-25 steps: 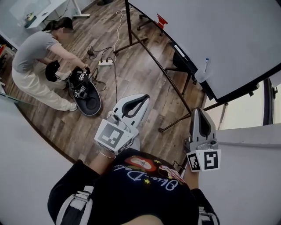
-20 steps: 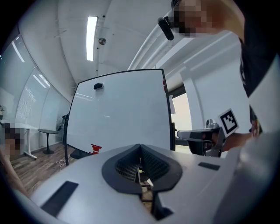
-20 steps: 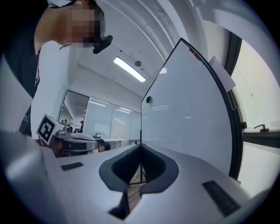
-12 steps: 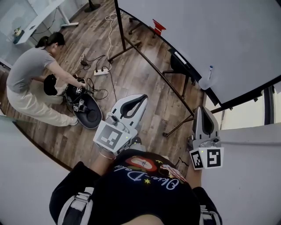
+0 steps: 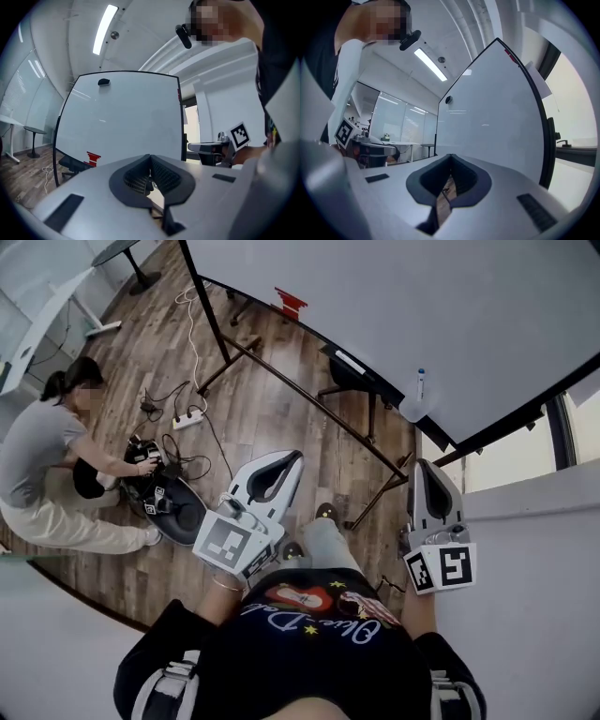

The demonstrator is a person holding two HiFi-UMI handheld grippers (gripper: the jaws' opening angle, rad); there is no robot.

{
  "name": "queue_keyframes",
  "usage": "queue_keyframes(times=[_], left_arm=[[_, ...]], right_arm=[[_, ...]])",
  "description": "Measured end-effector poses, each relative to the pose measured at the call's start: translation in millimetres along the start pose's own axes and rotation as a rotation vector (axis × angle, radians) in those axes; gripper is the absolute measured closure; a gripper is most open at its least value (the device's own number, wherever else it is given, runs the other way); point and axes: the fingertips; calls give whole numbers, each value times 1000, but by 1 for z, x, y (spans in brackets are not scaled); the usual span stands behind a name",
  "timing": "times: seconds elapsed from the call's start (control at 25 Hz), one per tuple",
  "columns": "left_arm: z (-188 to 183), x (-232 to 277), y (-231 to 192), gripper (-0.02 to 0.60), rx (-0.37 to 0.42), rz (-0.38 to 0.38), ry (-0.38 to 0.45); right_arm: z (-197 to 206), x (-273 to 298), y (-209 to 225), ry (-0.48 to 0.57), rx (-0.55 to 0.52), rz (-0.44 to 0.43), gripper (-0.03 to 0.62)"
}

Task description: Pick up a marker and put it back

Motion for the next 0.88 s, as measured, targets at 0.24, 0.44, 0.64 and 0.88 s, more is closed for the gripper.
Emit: queue_keyframes(times=[0.24, 0.44, 0.64, 0.88], left_arm=[[-3, 22, -41, 578, 14, -46, -14], [-16, 59, -62, 578, 47, -46, -4], [-18, 109, -74, 578, 58, 1, -9], [-13, 169, -73, 578, 66, 86, -27]], right_arm=[[-1, 42, 30, 37, 0, 49, 594], [5, 72, 63, 24, -14, 88, 594], [17, 97, 98, -6, -14, 134, 594], [34, 119, 122, -53, -12, 160, 593]])
Point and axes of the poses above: the fingertips, and each gripper's own axes: x forward along the fingers, y to its right, z out of its underside
